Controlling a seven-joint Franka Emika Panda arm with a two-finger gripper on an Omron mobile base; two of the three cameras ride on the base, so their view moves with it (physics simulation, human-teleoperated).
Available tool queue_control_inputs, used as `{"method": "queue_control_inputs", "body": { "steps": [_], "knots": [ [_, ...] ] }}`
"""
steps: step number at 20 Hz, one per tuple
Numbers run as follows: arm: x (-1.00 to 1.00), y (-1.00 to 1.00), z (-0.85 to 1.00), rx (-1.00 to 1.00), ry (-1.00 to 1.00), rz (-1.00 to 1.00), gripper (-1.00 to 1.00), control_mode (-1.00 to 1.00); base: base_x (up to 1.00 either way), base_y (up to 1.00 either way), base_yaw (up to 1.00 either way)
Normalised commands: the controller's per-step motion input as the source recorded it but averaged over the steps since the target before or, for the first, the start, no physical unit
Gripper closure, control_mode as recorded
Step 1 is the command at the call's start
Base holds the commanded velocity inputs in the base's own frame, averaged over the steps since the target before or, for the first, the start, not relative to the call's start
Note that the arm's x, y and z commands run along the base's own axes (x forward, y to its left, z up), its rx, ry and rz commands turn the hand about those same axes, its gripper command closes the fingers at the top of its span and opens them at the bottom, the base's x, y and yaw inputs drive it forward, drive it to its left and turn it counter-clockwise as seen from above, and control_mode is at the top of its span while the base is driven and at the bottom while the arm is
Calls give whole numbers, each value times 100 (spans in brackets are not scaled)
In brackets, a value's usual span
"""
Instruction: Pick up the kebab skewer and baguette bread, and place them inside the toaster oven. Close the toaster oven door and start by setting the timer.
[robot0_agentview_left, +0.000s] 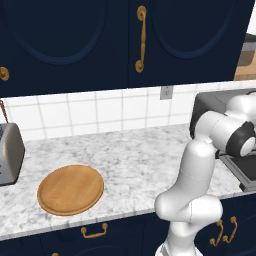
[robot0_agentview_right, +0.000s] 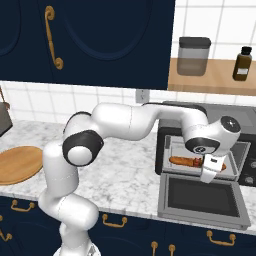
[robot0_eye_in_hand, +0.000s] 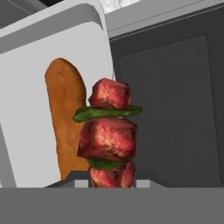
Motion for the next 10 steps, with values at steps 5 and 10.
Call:
{"method": "queue_control_inputs", "body": {
  "steps": [5,10],
  "knots": [
    [21,0,0,0,-5,0,100,-100,0,0,0],
    [18,5,0,0,-1,0,100,-100,0,0,0]
  ]
}}
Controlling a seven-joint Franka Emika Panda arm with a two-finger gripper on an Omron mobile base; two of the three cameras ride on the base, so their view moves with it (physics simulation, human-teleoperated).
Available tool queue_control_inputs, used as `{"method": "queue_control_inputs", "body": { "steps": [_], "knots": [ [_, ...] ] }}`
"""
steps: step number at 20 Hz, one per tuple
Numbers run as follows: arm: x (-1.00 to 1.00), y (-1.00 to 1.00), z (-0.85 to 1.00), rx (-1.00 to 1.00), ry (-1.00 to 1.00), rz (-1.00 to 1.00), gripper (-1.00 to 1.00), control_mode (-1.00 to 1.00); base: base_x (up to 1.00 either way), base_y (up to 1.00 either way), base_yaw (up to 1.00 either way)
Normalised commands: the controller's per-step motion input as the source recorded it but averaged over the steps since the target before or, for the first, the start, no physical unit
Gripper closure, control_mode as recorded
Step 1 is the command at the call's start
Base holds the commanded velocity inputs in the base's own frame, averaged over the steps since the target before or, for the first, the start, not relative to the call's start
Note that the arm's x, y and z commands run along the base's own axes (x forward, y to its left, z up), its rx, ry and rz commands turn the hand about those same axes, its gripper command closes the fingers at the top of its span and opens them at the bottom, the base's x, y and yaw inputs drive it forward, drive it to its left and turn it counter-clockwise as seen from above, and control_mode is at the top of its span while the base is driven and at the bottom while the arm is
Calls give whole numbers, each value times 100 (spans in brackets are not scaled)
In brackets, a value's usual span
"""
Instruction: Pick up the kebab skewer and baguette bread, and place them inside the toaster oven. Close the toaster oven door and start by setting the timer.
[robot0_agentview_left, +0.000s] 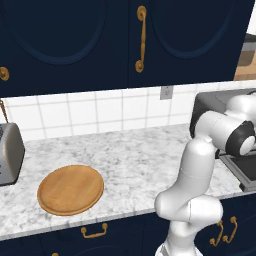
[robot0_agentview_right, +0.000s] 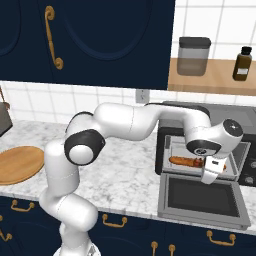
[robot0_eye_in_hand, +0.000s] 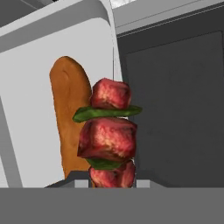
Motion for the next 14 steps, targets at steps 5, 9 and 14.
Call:
{"method": "queue_control_inputs", "body": {
  "steps": [5,9,14],
  "knots": [
    [23,15,0,0,0,0,-100,-100,0,0,0],
    [9,3,0,0,0,0,-100,-100,0,0,0],
    [1,0,0,0,0,0,-100,-100,0,0,0]
  ]
}}
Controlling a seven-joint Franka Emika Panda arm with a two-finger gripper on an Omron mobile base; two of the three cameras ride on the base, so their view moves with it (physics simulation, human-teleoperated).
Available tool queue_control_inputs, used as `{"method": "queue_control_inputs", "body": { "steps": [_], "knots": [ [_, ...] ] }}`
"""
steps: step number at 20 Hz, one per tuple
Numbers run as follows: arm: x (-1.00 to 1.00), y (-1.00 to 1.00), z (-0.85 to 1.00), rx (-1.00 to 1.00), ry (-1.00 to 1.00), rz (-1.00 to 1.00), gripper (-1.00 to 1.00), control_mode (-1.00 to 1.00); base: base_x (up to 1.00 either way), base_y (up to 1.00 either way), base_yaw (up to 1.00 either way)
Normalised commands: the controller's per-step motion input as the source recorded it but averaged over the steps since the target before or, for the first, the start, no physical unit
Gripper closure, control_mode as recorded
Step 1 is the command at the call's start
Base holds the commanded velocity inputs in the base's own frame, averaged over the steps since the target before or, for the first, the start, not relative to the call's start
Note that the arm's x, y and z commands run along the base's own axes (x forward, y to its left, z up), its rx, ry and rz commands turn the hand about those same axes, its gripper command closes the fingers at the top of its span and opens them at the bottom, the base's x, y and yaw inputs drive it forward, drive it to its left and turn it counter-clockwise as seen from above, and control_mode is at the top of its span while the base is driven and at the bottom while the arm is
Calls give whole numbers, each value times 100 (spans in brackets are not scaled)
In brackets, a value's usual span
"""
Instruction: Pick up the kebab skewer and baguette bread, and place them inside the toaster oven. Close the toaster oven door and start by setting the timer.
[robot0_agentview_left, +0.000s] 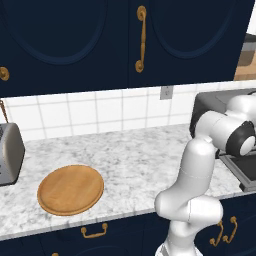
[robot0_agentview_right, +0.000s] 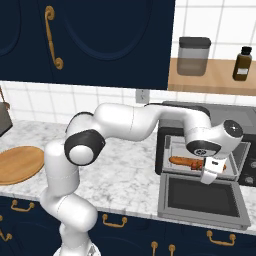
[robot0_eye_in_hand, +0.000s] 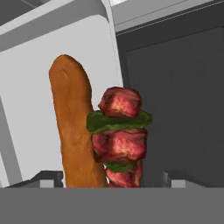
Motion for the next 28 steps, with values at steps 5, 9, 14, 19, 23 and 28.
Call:
{"method": "queue_control_inputs", "body": {
  "steps": [5,9,14,19,23,28],
  "knots": [
    [0,0,0,0,0,0,-100,-100,0,0,0],
    [-3,0,1,0,0,0,-100,-100,0,0,0],
    [-27,-5,17,-2,0,2,-100,-100,0,0,0],
    [-19,-2,3,-12,0,6,-100,-100,0,0,0],
    [-32,0,0,-19,0,14,-100,-100,0,0,0],
    [-37,0,0,-20,-3,24,-100,-100,0,0,0]
  ]
}}
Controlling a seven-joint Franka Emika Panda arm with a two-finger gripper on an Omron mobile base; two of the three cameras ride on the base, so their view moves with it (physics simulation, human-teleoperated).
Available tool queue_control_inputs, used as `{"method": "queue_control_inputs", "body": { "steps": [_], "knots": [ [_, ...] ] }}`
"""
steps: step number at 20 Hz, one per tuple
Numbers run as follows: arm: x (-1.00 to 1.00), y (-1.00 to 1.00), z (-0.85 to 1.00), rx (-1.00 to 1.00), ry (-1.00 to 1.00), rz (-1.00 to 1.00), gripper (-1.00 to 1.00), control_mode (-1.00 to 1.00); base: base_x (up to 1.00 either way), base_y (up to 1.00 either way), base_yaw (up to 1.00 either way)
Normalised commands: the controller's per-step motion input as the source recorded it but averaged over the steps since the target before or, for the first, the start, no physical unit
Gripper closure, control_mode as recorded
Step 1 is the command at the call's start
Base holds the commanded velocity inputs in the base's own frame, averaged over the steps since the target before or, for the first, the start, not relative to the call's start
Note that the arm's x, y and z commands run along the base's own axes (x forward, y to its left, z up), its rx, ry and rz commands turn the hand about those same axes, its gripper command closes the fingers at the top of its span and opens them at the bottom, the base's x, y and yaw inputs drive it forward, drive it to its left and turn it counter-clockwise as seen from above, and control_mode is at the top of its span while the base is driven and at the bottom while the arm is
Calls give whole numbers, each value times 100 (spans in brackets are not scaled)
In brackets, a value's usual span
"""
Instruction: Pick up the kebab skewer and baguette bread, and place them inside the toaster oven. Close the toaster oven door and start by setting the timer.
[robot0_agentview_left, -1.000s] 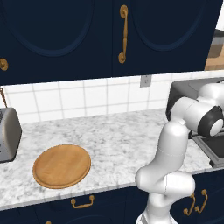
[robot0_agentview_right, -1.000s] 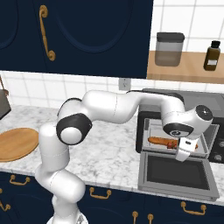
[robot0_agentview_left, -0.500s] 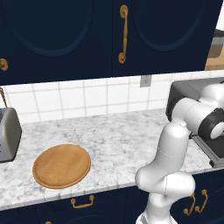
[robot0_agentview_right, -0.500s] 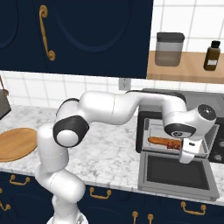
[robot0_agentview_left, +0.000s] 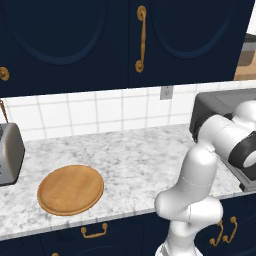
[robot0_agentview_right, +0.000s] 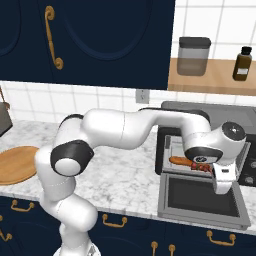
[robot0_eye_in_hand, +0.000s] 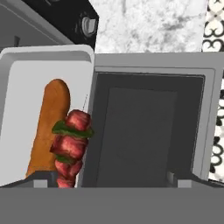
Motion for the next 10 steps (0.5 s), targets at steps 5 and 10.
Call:
{"method": "queue_control_inputs", "body": {
  "steps": [5,10],
  "knots": [
    [-9,0,0,-21,-3,30,-100,-100,0,0,0],
    [-16,-1,0,-16,-7,40,-100,-100,0,0,0]
  ]
}}
